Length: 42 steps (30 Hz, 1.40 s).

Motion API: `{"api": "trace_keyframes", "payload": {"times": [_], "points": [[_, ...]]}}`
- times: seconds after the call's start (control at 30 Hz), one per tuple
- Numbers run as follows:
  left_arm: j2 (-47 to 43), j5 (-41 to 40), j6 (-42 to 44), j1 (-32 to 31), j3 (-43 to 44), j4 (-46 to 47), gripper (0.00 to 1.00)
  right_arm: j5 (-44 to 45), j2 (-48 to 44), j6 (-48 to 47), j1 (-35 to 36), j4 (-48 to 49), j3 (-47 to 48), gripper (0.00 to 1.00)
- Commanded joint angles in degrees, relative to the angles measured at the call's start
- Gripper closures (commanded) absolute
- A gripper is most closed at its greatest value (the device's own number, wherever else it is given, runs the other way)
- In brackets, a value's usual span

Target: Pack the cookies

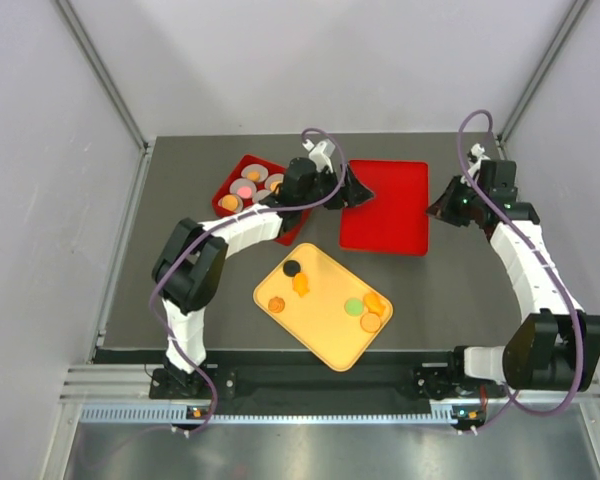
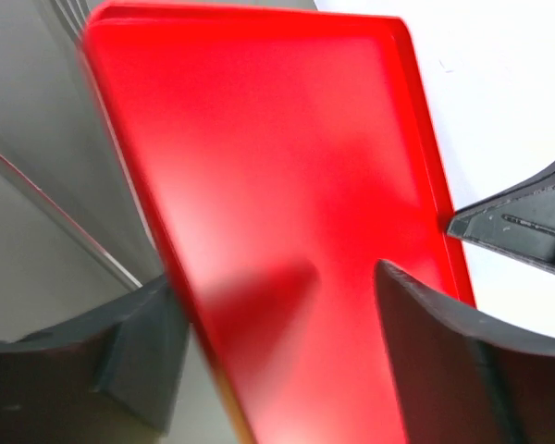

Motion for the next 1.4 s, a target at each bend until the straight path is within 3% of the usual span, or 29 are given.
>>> {"api": "trace_keyframes", "payload": {"times": [0.0, 0.07, 0.1, 0.13, 0.17, 0.2, 0.23, 0.33, 0.37, 0.43, 0.47, 0.57, 0.7, 0.93, 1.13, 1.37], "points": [[0.4, 2.3, -2.7, -0.1, 1.6, 6.3, 0.22, -2.4, -2.3, 1.2, 1.1, 3.4, 0.0, 1.00], [-0.6, 2.5, -2.9, 0.0, 0.7, 6.7, 0.33, -3.3, -1.7, 0.7, 1.1, 3.7, -0.5, 1.00], [-1.1, 3.3, -3.1, 0.0, 0.6, 6.6, 0.48, -5.2, -1.6, 0.9, 1.2, 5.0, -0.9, 1.00], [-1.3, 3.9, -3.3, 0.1, 0.6, 6.5, 0.56, -5.8, -1.4, 1.1, 1.2, 5.8, -1.8, 1.00], [-1.6, 4.3, -3.6, 0.0, 0.5, 6.2, 0.79, -6.0, -1.2, 1.2, 1.6, 6.3, -2.0, 1.00], [-2.6, 4.2, -3.7, 0.0, 0.4, 4.7, 0.93, -5.4, -1.1, 0.5, 2.2, 6.4, -2.1, 1.00], [-3.1, 3.4, -3.8, 0.0, 0.3, 3.5, 1.00, -4.5, -1.0, 0.0, 2.4, 6.4, -2.0, 1.00], [-5.8, 1.9, -2.8, 0.3, 0.6, -2.7, 1.00, 3.5, -1.9, -1.7, 5.8, 4.8, -1.0, 0.85], [-6.4, 0.0, -2.5, 0.3, 1.9, -5.9, 1.00, 6.7, -2.5, -2.4, 7.9, 4.3, -0.5, 0.70], [-7.5, -1.9, -2.8, 1.2, 3.9, -11.5, 1.00, 14.3, -5.5, -4.5, 10.3, 4.3, -0.1, 0.59], [-7.7, -3.4, -3.9, 1.7, 6.2, -17.4, 1.00, 16.0, -6.7, -5.3, 13.0, 5.0, -0.2, 0.51], [-7.4, -5.8, -6.7, 3.4, 13.1, -32.3, 1.00, 23.2, -13.7, -9.8, 20.9, 8.6, -2.6, 0.39], [-6.5, -8.3, -7.6, 4.6, 20.4, -46.9, 1.00, 31.0, -20.7, -16.3, 34.0, 11.1, -6.2, 0.33], [-7.2, -2.3, -14.6, 7.5, 20.5, -53.4, 1.00, 54.3, -21.9, -23.0, 63.7, 12.8, -10.5, 0.29], [-8.3, 1.3, -17.2, 9.0, 19.9, -57.6, 1.00, 65.8, -13.7, -29.0, 75.8, 15.0, -9.2, 0.27], [-9.6, 3.9, -18.9, 9.3, 19.4, -59.7, 1.00, 69.8, -8.2, -33.5, 77.2, 18.2, -8.4, 0.26]]}}
